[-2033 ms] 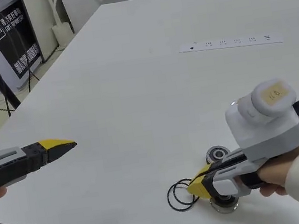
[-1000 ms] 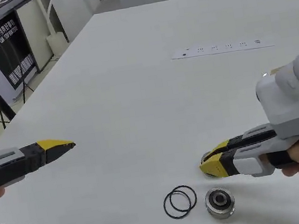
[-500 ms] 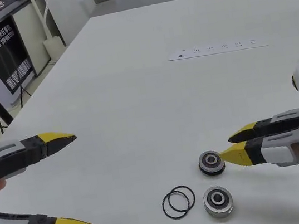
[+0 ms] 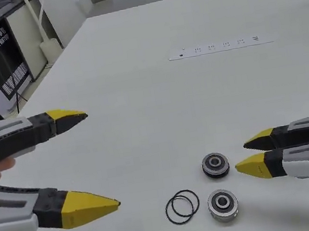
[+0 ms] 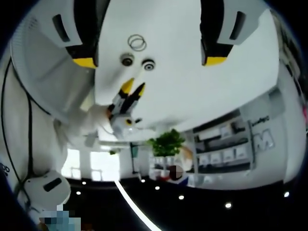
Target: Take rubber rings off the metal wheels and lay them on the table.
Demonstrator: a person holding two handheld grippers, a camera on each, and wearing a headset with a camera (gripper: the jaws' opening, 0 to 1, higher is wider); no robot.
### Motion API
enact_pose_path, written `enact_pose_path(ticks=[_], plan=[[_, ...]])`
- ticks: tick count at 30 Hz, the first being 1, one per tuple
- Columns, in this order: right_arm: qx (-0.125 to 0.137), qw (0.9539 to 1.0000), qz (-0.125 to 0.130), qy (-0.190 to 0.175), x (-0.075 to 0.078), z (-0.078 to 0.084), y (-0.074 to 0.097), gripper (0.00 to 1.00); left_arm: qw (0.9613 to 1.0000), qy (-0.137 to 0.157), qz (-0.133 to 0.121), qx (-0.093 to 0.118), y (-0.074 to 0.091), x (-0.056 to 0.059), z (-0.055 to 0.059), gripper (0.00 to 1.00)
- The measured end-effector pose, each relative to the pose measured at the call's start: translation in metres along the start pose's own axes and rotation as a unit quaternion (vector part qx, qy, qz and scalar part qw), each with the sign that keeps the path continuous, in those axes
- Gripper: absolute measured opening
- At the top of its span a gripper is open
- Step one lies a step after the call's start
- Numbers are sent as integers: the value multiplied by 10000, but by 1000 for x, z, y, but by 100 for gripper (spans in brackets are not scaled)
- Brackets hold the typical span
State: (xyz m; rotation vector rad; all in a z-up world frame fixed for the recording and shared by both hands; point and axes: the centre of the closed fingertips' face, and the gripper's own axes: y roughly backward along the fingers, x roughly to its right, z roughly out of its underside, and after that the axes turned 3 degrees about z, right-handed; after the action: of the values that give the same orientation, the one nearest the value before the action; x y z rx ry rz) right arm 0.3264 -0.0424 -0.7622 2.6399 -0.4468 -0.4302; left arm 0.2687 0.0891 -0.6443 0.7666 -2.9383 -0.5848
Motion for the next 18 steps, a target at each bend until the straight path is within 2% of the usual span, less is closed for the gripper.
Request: enact_pose_path(ticks=[7,13,18], plan=[[51,10000,11,-42,2,3,-4,30,9994,-262,193,107,-18,-3,-18,83],[65,10000,10,-38,3,6,-7,29,9984,-422,352,93,-37,-4,-22,80],[83,9999,16,-69,5,9,-10,29,9974,-549,443,123,-55,-6,-25,74]])
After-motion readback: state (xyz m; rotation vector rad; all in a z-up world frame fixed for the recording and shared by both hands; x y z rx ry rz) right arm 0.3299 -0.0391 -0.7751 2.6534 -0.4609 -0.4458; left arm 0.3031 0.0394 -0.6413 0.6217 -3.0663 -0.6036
